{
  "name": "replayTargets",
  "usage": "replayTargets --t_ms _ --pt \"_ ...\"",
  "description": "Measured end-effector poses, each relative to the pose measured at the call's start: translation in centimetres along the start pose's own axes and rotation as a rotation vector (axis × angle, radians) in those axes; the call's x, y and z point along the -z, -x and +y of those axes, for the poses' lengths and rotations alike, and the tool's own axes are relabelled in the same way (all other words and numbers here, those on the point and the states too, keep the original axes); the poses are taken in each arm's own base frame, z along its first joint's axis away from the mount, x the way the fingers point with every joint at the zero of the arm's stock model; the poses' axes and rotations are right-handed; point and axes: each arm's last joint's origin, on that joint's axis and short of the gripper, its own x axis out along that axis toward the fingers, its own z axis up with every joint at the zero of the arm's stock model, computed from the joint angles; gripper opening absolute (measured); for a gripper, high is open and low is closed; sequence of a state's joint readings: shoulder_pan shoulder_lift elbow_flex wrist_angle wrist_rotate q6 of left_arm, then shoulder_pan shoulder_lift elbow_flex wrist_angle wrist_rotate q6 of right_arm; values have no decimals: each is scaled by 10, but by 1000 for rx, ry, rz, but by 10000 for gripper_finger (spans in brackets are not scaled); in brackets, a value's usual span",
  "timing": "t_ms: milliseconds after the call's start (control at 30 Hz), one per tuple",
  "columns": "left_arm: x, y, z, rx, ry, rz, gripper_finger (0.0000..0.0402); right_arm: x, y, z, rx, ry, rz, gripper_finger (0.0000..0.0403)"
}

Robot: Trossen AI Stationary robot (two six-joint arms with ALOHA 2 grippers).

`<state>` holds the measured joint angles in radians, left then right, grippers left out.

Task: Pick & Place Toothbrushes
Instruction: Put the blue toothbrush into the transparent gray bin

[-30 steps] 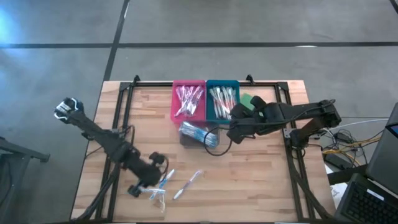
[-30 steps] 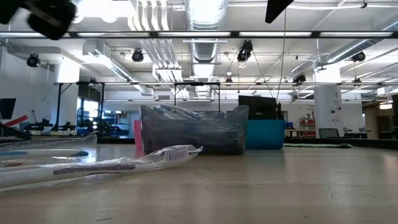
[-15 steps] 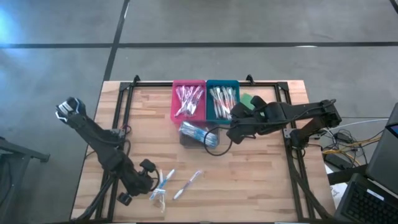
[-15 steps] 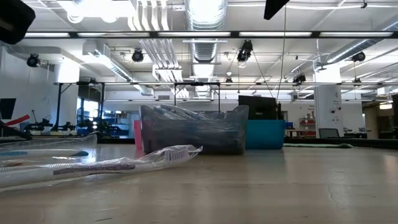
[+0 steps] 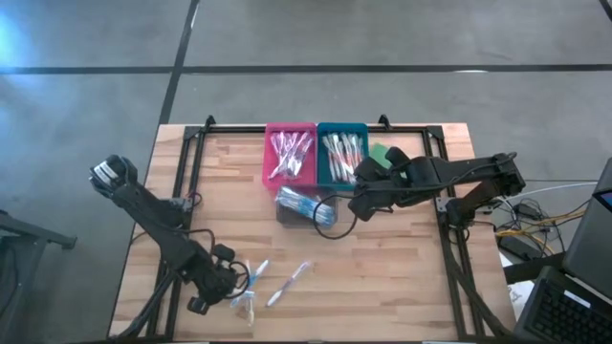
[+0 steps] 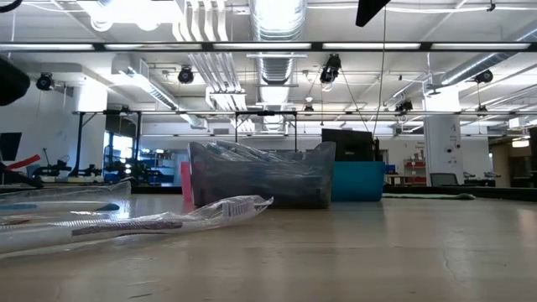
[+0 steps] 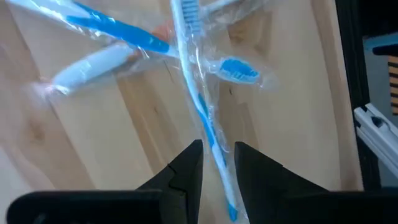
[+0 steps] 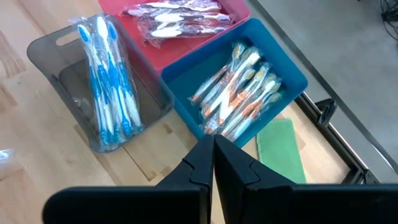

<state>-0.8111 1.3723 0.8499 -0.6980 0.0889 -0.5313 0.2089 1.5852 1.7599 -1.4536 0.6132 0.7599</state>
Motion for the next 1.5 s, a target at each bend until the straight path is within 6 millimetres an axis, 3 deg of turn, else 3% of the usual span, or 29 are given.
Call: replayTargets --t_ms 233,633,967,1167,1367,1500 --pt "3 -15 -7 15 -2 9 96 0 0 0 0 -1 -1 8" --pt "5 -45 -3 -42 54 95 96 0 0 0 -2 -1 -2 8" --pt "2 -55 -3 -47 -41 100 75 -1 0 0 8 -2 -14 8" --pt "-3 -45 -6 -32 -81 67 20 -1 0 0 7 -4 -15 8" --pt "-11 -11 -11 -75 -92 25 24 -1 0 0 8 6 -15 8" --pt "-22 17 -15 -175 -190 -99 32 1 0 -1 21 152 6 8"
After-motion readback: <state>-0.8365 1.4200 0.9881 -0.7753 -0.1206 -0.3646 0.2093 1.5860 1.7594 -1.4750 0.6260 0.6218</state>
